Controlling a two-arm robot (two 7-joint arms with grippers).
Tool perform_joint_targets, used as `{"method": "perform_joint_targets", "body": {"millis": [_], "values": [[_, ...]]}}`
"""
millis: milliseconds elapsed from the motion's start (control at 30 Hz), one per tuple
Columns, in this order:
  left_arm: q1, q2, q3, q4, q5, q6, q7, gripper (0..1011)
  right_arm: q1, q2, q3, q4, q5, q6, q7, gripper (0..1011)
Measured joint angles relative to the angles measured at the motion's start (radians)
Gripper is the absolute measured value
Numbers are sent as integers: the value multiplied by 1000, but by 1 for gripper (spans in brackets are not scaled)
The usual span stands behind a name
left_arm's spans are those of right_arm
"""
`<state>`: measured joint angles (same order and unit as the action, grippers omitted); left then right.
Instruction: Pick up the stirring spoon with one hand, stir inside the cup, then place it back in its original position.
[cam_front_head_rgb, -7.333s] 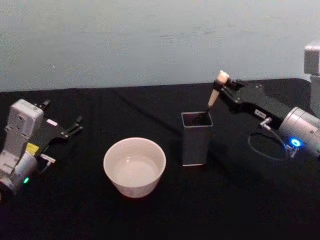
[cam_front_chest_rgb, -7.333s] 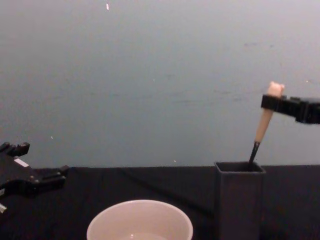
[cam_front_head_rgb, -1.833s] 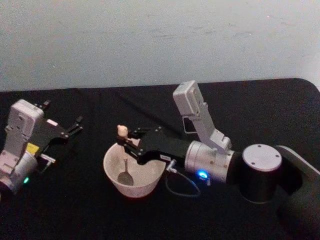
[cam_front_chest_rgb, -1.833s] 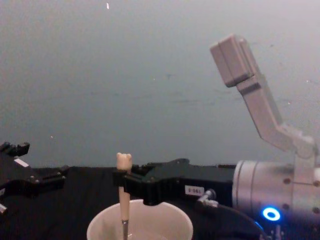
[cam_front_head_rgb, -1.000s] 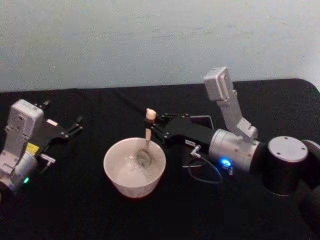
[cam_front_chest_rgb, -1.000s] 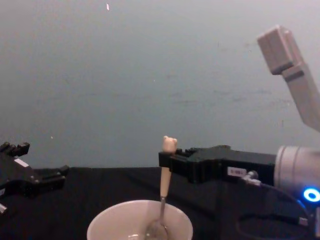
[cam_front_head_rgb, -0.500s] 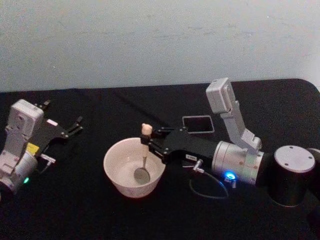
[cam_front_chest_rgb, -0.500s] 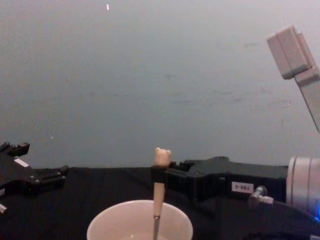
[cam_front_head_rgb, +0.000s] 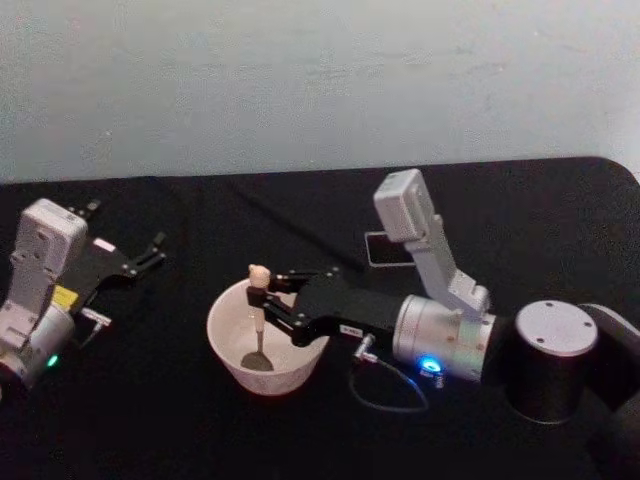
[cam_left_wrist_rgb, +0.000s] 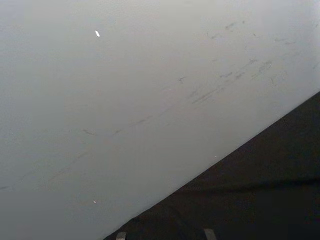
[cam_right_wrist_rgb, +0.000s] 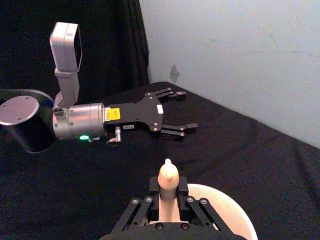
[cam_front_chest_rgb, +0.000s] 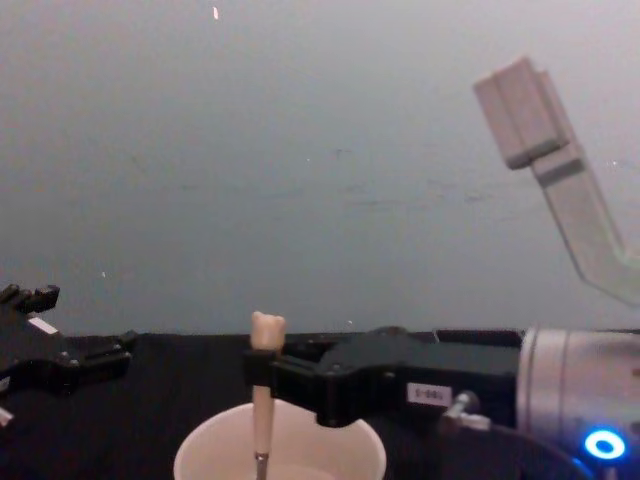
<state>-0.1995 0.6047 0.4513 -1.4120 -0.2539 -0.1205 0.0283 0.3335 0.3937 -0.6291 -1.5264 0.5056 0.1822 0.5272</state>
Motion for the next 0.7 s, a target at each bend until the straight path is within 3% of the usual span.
{"method": "perform_joint_targets", "body": {"millis": [333, 567, 700], "values": [[0, 0, 0, 0, 0, 0, 0, 1001, 47, -78, -14, 83, -52, -16, -58, 212], [0, 0, 0, 0, 0, 0, 0, 1001, 80, -124, 18, 157, -73, -16, -97, 211], [0, 0, 0, 0, 0, 0, 0, 1001, 83, -127, 35, 169, -76, -11, -101, 212]]}}
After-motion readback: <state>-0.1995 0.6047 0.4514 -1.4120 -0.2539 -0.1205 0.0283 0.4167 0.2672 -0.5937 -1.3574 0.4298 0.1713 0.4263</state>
